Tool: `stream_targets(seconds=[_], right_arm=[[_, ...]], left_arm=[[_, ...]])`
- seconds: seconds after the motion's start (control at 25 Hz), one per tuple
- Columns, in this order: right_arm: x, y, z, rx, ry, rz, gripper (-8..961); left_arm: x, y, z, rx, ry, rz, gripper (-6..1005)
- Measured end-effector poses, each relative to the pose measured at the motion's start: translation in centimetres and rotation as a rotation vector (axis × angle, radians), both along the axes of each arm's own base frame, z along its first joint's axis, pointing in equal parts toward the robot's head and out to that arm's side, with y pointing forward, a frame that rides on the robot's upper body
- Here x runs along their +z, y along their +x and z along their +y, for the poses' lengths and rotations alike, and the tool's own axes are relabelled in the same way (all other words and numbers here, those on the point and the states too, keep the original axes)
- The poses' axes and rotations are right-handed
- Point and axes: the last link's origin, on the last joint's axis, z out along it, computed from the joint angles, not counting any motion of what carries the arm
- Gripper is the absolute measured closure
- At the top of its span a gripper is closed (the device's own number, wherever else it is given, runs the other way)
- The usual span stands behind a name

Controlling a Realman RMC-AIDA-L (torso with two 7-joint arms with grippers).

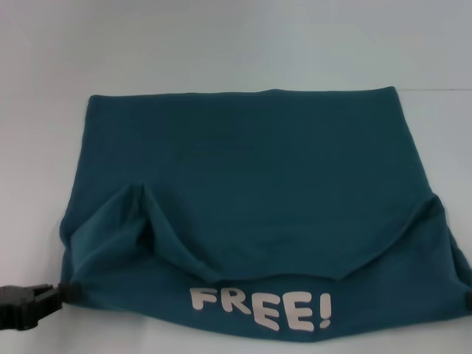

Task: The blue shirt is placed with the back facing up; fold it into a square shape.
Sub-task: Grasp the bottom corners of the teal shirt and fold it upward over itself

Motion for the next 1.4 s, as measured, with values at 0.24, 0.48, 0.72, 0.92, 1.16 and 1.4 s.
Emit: stream_targets(seconds=[0.24, 0.48, 0.72, 0.92, 1.16, 1.4], right_arm=[[-0.1, 0.0, -0.5, 0.017, -0.040, -0.006, 915], [-0.1, -0.1, -0.6, 0.024, -0.070, -0.012, 915], [0.0, -0.4, -0.8, 0.035, -0.091, -0.002, 915], [0.0, -0.4, -1.0, 0.041, -0.096, 0.005, 916], [0.5, -0.7, 0.1, 0.046, -0.043, 0.016, 916], [1.6, -1.6, 3.5, 0.063, 0.086, 0.009, 915]], left_arm=[[0.5, -0.2, -1.0, -0.002, -0.047, -0.003, 974], [0.5, -0.3, -1.4, 0.002, -0.081, 0.007, 973], [0.7, -0.6, -2.0, 0.023, -0.098, 0.009, 973], [1.1, -0.7, -2.1, 0.048, -0.094, 0.000, 974], [2.7, 0.0, 0.4, 0.040, -0.049, -0.013, 974], [3.6, 1.3, 5.1, 0.030, 0.027, -0.030, 973]])
